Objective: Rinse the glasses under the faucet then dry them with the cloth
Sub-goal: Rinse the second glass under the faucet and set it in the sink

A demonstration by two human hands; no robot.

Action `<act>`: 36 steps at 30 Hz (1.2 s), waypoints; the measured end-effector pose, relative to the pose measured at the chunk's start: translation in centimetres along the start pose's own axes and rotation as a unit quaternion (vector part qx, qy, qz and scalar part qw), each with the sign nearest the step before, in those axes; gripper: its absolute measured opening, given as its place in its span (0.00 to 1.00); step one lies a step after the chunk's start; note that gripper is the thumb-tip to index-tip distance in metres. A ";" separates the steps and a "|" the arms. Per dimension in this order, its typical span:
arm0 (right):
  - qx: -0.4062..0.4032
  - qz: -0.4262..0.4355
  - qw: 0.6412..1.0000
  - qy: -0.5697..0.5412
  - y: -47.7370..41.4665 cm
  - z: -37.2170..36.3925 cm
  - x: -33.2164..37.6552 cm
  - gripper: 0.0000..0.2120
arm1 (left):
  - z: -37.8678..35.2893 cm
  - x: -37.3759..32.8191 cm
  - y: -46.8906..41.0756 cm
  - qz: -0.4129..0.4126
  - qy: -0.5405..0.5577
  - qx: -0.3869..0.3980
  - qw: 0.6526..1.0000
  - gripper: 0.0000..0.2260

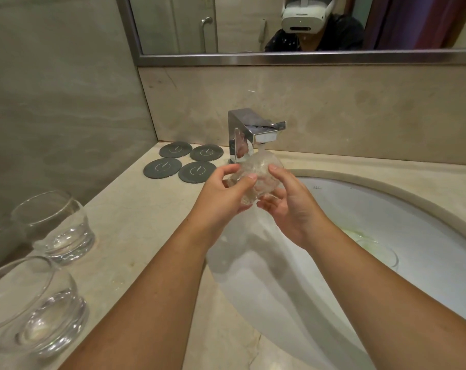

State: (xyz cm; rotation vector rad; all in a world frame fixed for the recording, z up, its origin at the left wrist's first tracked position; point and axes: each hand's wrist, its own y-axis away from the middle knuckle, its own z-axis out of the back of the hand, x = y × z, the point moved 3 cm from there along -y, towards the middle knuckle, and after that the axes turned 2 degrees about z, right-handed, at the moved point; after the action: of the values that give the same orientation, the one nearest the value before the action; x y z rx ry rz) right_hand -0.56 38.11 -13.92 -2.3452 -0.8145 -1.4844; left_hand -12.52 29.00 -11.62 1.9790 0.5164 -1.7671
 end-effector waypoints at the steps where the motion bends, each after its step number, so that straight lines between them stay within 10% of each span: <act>1: 0.003 -0.020 1.000 0.015 0.2 -0.1 0.0 0.26 | 0.0 -0.1 0.1 -0.001 0.005 -0.003 1.000 0.18; 17: 0.023 -0.054 0.992 0.110 1.3 0.0 0.5 0.29 | -0.5 0.4 0.6 -0.046 -0.209 0.031 0.976 0.32; 25: -0.042 -0.055 0.986 0.151 1.0 0.5 0.0 0.29 | 0.1 0.5 0.0 -0.029 -0.217 0.014 0.976 0.34; 36: 0.071 -0.038 0.982 0.173 0.6 0.8 0.5 0.25 | -0.2 0.3 0.2 0.010 -0.109 0.012 0.994 0.36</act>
State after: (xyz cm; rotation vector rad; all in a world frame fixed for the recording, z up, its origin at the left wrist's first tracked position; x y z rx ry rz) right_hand 0.58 38.15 -13.78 -1.8978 -0.8901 -1.7371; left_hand -12.22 28.94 -11.84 1.7724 0.4022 -1.9541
